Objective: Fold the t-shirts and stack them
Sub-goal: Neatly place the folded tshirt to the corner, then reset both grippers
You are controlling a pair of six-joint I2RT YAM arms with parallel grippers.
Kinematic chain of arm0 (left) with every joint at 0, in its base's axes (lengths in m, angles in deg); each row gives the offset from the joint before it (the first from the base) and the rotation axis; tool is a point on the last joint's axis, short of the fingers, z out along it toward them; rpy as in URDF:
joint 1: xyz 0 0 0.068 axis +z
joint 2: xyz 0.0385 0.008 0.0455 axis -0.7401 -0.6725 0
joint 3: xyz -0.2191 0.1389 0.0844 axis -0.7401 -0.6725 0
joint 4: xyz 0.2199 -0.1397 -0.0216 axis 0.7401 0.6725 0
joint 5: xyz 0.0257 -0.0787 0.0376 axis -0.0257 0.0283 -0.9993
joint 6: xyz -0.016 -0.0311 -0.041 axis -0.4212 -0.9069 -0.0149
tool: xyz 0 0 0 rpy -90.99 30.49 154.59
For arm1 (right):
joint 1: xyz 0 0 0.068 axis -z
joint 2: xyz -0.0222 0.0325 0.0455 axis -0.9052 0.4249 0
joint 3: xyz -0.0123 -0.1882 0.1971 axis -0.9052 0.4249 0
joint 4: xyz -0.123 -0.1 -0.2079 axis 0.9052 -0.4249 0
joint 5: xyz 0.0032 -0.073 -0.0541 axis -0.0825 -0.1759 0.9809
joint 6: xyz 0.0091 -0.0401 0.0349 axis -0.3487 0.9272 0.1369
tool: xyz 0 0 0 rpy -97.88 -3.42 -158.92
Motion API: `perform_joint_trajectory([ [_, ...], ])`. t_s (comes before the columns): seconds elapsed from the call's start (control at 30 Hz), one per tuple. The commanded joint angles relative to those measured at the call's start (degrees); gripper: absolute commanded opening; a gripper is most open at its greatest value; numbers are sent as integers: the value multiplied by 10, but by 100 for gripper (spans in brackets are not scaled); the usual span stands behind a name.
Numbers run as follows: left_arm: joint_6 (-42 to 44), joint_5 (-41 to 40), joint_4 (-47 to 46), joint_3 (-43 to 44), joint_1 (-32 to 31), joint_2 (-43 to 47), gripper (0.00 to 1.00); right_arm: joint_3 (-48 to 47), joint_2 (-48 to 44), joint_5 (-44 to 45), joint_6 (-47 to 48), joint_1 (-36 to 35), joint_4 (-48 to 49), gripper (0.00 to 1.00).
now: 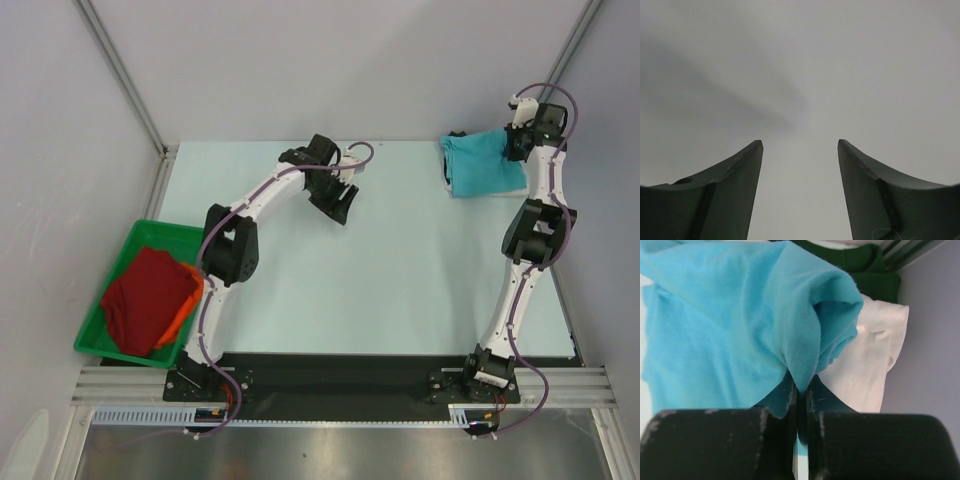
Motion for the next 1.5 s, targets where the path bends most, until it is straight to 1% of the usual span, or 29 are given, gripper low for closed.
perform_joint_trajectory([
  [0.0, 15, -14, 0, 19, -12, 22, 67, -41, 13, 25, 6, 3, 42, 0],
  [0.17, 13, -25, -1, 19, -19, 22, 68, -39, 13, 41, 5, 7, 50, 0],
  [0.2, 13, -28, -2, 19, -19, 21, 69, -37, 13, 49, 2, 8, 56, 3],
  [0.27, 12, -35, -4, 20, -21, 21, 71, -35, 8, 72, -1, 8, 60, 16],
  [0.3, 12, -47, -6, 20, -22, 22, 72, -33, 4, 93, -1, 6, 66, 30],
  [0.4, 10, -70, -13, 20, -24, 29, 74, -11, -28, 140, -6, 1, 86, 37],
  [0.47, 5, -79, -18, 20, -23, 36, 76, 13, -67, 168, -18, -5, 90, 48],
  [0.5, 5, -85, -18, 20, -23, 37, 76, 23, -83, 169, -22, -6, 97, 68],
  [0.53, 1, -90, -20, 20, -23, 40, 78, 31, -95, 164, -25, -12, 96, 77],
  [0.57, -2, -96, -24, 20, -23, 46, 79, 44, -107, 152, -29, -17, 91, 78],
  [0.63, -10, -112, -30, 21, -23, 54, 81, 61, -148, 103, -41, -29, 64, 86],
  [0.67, -16, -120, -34, 22, -22, 64, 86, 80, -167, 86, -49, -44, 59, 91],
  [0.7, -20, -125, -43, 26, -21, 68, 90, 118, -186, 60, -72, -55, 56, 99],
  [0.73, -27, -128, -47, 40, -19, 73, 92, 145, -223, 45, -82, -65, 56, 100],
  [0.77, -30, -132, -47, 50, -16, 77, 98, 170, -240, 27, -97, -76, 57, 100],
  [0.8, -33, -135, -54, 61, -15, 78, 100, 222, -256, -8, -119, -103, 57, 100],
  [0.87, -36, -142, -57, 96, -11, 81, 100, 286, -313, -25, -150, -132, 76, 100],
  [0.9, -36, -149, -59, 104, -12, 82, 100, 326, -334, -47, -167, -154, 112, 100],
  [0.93, -37, -156, -62, 119, -10, 83, 100, 386, -365, -60, -195, -165, 132, 100],
  [1.0, -38, -166, -62, 125, -7, 92, 100, 428, -384, -71, -217, -186, 170, 100],
  [1.07, -52, -167, -65, 114, 9, 110, 100, 456, -393, -44, -264, -215, 182, 100],
  [1.1, -73, -179, -69, 102, 16, 120, 100, 464, -399, -10, -273, -227, 180, 100],
  [1.17, -85, -209, -80, 57, 32, 153, 100, 492, -415, 8, -291, -251, 177, 100],
  [1.2, -91, -268, -83, 41, 35, 163, 100, 500, -416, 18, -300, -255, 170, 100],
  [1.23, -92, -288, -86, 12, 41, 183, 100, 504, -416, 21, -312, -260, 163, 100],
  [1.3, -101, -335, -88, -7, 49, 200, 100, 522, -420, 45, -330, -264, 157, 100],
  [1.37, -100, -345, -91, -24, 58, 218, 100, 538, -425, 76, -335, -274, 158, 100],
  [1.4, -103, -347, -91, -31, 61, 223, 100, 539, -424, 108, -334, -278, 151, 100],
  [1.47, -111, -348, -90, -43, 72, 230, 100, 541, -422, 125, -328, -287, 144, 100],
])
